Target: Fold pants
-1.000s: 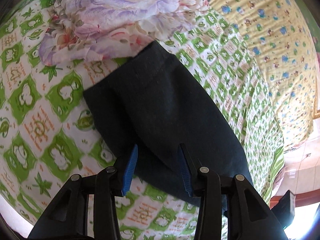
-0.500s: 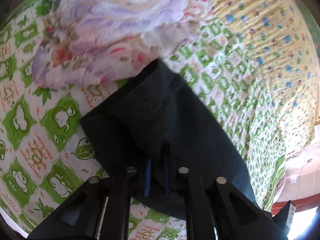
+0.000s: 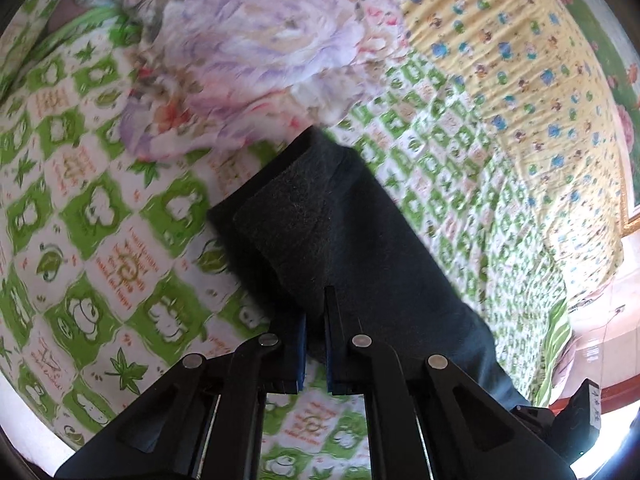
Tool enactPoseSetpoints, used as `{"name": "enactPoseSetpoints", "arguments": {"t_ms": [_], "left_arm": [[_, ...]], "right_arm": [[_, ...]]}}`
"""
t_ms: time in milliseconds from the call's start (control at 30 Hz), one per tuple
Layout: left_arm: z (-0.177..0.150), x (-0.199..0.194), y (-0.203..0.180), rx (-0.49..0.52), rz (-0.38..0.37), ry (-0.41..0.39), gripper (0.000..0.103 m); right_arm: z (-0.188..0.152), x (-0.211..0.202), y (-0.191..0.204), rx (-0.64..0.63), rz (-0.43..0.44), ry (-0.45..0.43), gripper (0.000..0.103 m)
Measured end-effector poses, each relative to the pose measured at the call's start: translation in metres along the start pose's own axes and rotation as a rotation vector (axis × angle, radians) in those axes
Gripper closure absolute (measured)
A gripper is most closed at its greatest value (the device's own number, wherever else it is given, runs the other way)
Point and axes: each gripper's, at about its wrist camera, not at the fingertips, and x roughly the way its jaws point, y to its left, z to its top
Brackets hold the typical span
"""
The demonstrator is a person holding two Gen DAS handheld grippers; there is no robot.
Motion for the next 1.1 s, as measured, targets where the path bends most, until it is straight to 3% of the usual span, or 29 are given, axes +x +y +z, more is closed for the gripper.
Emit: {"name": "enactPoseSetpoints", "arguments": {"t_ms": [200, 267, 367, 533, 900, 1100], "left_arm": [[-0.004, 0.017, 0.011, -0.009, 0.027, 0.009, 0.091], [-0.003, 0.013, 0.012, -0.025, 0.017, 0.007, 0.081], [-0.002, 0.002, 0.014, -0.031, 0.033, -0.017, 0.069], [0.001, -0.011, 0.021, -0.065, 0.024, -0.025, 0.063], [0.011, 0.000, 0.024, -0.099, 0.022, -0.002, 0.061], [0.020, 0.010, 0.028, -0.112, 0.027, 0.002, 0.061]], "right_arm": [[-0.006, 0.026, -0.007, 0.064, -0.007, 0.060, 0.093], [-0.007, 0.028, -0.009, 0.081, 0.004, 0.067, 0.088], [-0.005, 0.020, -0.009, 0.087, 0.006, 0.049, 0.082], [0.001, -0.003, -0.019, 0.154, 0.029, -0.019, 0.073], [0.043, -0.015, -0.097, 0.385, 0.015, -0.121, 0.073], [0.054, 0.012, -0.141, 0.514, 0.058, -0.069, 0.073]]}}
